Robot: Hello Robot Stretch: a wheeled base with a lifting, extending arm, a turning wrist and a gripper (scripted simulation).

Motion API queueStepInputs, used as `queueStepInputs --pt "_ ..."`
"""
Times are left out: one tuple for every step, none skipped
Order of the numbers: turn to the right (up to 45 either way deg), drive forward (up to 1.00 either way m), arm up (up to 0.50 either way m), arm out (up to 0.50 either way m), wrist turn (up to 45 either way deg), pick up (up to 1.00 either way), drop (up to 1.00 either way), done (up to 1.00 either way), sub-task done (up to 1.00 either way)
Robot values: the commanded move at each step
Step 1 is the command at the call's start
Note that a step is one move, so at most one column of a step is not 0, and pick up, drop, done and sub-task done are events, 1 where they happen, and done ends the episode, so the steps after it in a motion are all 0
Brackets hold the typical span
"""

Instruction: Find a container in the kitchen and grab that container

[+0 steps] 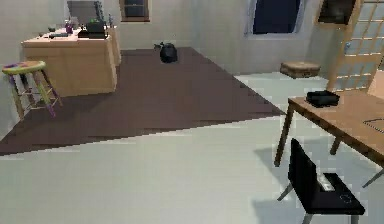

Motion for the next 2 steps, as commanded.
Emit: queueStepInputs --pt "-9.0 0.0 0.0 0.0 0.0 0.0 0.0 0.0 0.0" --pt "0.0 1.0 0.0 0.0 0.0 0.0 0.0 0.0 0.0"
